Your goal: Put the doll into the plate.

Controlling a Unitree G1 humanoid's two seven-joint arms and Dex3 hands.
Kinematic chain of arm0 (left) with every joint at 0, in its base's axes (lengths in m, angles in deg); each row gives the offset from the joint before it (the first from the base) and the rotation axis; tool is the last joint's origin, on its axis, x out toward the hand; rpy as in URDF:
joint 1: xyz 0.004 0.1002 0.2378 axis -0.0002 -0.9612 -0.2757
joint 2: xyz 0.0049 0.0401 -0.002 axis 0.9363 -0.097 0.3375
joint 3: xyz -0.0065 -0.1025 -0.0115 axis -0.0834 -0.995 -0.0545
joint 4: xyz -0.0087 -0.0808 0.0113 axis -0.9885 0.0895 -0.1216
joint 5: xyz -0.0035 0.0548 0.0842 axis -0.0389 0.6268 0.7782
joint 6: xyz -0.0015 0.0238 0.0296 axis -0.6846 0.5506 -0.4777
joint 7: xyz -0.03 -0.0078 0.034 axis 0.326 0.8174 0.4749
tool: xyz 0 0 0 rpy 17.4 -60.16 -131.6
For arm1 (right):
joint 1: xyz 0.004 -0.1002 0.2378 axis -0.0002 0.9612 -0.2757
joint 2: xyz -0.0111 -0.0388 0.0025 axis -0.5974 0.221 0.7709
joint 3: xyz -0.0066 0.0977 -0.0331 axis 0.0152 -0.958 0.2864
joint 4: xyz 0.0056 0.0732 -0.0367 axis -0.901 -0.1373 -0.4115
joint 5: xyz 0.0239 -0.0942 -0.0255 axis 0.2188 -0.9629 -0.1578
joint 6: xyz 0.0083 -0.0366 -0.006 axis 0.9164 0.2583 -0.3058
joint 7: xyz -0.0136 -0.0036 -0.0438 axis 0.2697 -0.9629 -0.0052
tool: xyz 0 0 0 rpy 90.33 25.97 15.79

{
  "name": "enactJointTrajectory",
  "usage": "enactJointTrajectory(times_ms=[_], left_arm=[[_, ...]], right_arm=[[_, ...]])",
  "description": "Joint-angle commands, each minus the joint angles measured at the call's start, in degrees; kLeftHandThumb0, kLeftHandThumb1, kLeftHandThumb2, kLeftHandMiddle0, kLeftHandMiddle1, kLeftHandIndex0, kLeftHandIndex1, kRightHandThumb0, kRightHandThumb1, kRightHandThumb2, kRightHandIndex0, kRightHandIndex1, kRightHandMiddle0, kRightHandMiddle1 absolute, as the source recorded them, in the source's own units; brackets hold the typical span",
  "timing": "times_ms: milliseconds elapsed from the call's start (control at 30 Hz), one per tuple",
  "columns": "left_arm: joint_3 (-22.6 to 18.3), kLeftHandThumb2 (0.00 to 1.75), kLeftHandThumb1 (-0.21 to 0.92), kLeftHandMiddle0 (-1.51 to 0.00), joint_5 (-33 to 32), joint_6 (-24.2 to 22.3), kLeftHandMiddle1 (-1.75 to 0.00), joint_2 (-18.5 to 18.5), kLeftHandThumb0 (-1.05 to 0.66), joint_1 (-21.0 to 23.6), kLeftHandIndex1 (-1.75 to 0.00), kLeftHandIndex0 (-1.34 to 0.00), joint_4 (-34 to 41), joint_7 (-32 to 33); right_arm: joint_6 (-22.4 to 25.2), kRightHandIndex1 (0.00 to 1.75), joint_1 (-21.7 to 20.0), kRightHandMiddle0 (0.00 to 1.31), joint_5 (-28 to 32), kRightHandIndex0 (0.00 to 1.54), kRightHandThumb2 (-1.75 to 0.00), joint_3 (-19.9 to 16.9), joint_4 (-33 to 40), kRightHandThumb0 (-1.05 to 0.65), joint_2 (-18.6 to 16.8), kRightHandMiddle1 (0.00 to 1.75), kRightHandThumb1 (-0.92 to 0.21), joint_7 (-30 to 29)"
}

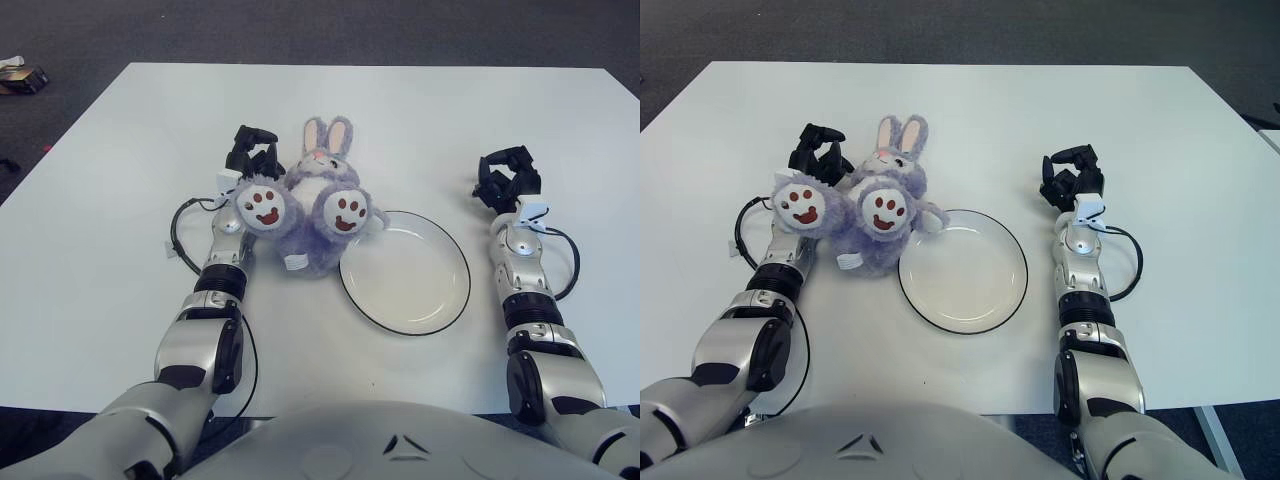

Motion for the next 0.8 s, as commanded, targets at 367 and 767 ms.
enactJointTrajectory(times_ms=[367,767], left_arm=[[1.56,0.38,0.89,-0.79,3.84,11.72,-1.75,9.23,-0.36,-0.26,-1.55,-0.41,-9.77,-4.68],[3.69,0.30,0.92,-0.65,8.82,28.76,-1.66,15.19,-0.36,3.84,-1.51,-0.44,-16.66,-6.45]], right_arm=[[2.95,1.75,5.62,0.39,-0.62,0.88,-0.67,0.46,-2.65,-0.38,-1.56,1.65,-0.74,0.00],[3.71,1.75,5.86,0.40,-0.79,0.88,-0.67,0.62,-1.89,-0.38,-1.58,1.64,-0.75,-0.05]])
